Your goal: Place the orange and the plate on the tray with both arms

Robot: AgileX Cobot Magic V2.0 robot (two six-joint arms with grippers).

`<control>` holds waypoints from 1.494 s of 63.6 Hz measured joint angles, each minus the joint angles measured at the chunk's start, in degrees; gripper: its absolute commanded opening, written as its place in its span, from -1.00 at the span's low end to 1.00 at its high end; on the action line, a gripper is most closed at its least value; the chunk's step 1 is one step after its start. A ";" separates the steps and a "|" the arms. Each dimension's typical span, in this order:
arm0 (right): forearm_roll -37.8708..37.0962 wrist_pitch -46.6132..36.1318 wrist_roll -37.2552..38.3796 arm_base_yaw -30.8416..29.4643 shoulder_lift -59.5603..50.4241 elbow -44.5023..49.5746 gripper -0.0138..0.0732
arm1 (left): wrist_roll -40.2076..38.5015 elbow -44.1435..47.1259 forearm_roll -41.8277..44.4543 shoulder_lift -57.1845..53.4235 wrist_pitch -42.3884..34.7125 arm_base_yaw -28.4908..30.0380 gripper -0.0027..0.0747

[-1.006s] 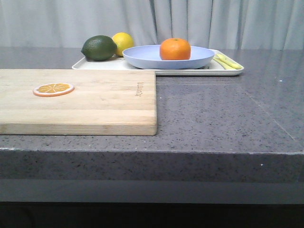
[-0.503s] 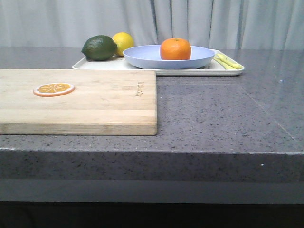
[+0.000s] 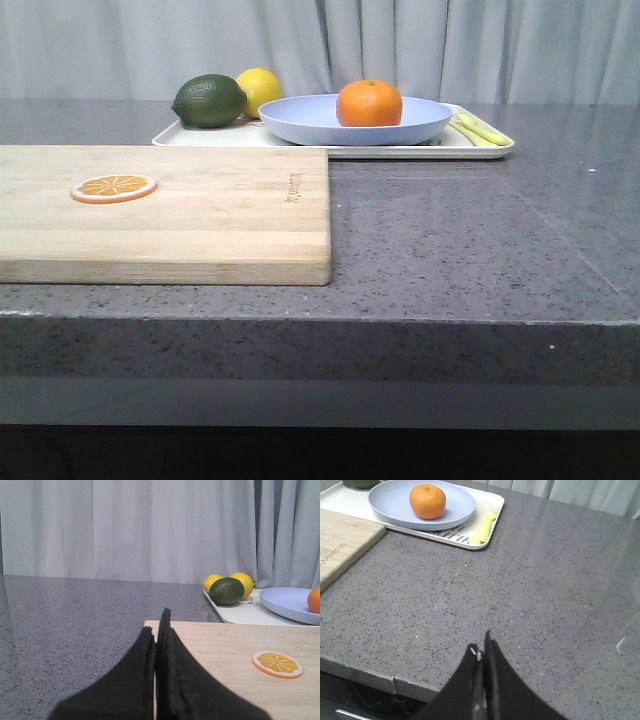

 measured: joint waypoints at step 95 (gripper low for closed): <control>2.82 -41.51 0.00 -4.03 -14.27 34.88 -0.83 | 0.00 0.00 0.00 0.00 0.00 0.00 -0.98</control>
